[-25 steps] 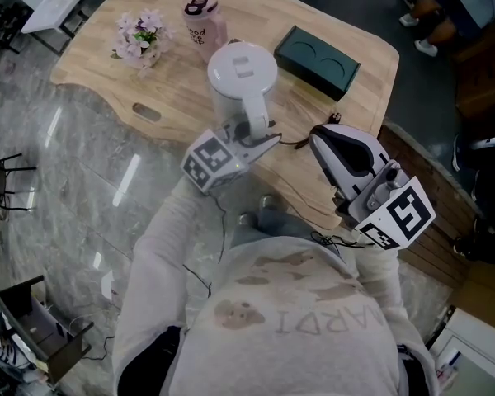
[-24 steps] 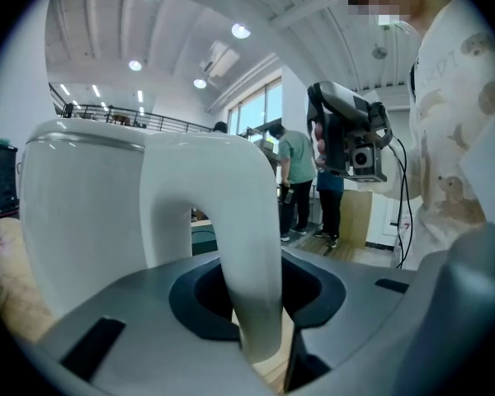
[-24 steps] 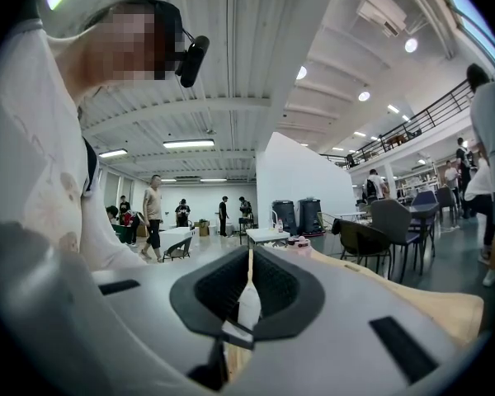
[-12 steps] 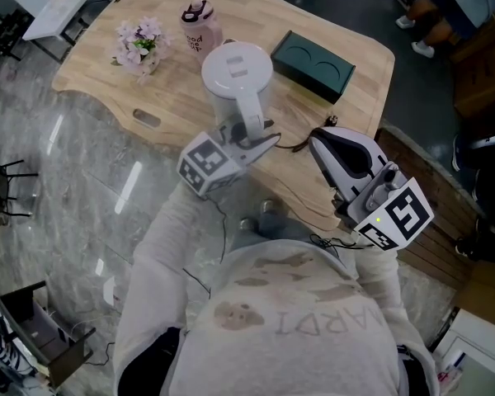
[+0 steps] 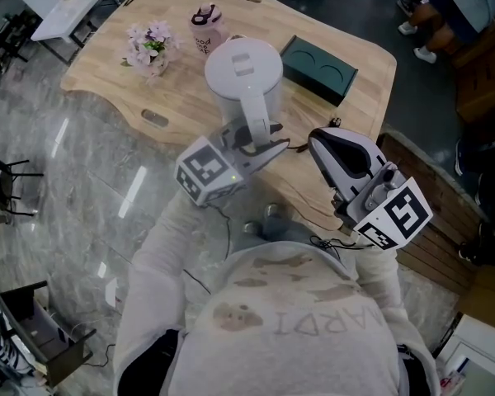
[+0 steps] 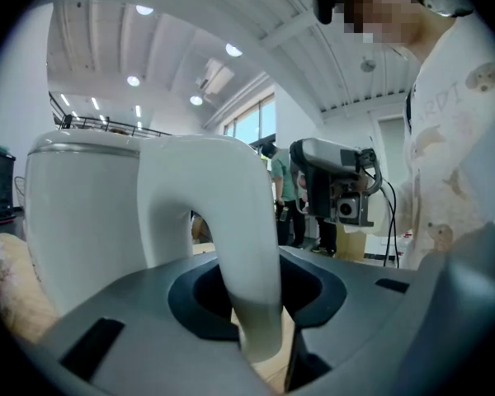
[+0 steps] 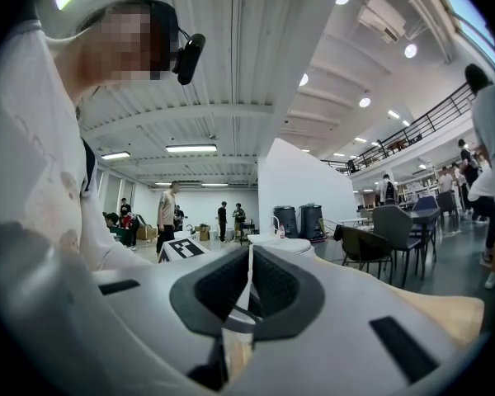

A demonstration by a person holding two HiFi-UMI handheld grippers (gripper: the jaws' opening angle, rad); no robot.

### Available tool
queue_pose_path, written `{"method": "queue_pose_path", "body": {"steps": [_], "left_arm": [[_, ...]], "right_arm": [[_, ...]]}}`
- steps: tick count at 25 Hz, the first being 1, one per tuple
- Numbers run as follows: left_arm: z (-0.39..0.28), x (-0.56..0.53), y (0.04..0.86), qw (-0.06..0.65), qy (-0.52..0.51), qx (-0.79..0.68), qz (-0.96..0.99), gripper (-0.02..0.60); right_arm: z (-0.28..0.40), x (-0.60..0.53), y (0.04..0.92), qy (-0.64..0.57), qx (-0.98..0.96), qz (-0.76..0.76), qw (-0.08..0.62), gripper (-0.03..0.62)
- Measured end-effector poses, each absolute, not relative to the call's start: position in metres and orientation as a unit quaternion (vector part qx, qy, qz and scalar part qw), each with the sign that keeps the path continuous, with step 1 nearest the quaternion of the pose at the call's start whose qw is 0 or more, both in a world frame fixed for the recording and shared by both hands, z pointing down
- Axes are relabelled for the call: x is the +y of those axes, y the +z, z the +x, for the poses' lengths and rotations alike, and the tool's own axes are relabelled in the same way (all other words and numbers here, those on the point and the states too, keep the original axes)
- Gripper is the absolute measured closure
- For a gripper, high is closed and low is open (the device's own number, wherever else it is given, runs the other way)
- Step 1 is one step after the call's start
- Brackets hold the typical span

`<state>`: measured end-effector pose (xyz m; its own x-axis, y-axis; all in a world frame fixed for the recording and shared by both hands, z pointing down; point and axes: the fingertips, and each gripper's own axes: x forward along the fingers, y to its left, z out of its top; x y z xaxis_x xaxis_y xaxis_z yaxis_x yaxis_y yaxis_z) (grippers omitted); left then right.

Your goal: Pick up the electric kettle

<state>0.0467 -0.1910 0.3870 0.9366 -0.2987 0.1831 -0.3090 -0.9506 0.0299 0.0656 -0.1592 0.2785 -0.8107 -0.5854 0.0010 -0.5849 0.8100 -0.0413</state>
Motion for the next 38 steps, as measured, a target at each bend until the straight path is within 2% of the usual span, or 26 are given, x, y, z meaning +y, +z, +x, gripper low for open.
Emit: {"method": "queue_pose_path", "body": {"steps": [14,38], "left_arm": [[0.013,-0.123,0.320,-0.001,0.053,-0.179,0.983,0.474],[-0.009,-0.092,0.260,-0.011,0.036,-0.270,0.962,0.472]], "right_arm": [[0.034,-0.121,0.270,-0.010,0.958,-0.285,0.014,0.571],[0.018,-0.110,0.272,-0.003,0.972,-0.233,0.023,0.571]]}}
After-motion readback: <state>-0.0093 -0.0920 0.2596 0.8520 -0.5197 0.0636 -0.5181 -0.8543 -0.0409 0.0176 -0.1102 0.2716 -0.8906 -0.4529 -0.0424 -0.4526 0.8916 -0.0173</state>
